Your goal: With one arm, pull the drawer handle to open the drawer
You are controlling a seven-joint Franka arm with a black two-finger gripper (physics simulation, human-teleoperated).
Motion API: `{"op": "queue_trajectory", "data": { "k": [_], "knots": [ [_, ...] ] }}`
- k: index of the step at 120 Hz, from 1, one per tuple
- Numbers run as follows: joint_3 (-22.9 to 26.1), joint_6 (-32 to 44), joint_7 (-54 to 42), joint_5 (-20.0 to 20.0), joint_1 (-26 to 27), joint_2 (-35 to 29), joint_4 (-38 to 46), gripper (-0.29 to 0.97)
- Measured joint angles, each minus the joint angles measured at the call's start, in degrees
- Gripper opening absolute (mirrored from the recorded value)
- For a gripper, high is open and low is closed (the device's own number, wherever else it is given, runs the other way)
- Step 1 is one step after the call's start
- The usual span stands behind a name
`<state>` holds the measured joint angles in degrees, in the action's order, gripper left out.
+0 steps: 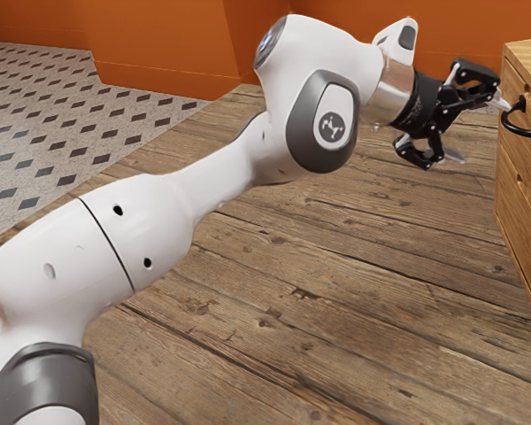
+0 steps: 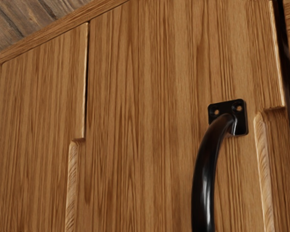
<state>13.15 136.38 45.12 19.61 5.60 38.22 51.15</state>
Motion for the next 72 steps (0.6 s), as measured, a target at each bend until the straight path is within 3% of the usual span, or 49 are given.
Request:
{"op": "queue_trajectory", "data": {
  "k": [72],
  "knots": [
    [2.3, 1.2, 5.0, -2.8, -1.3, 4.0, -4.6, 0.68]
  ]
}}
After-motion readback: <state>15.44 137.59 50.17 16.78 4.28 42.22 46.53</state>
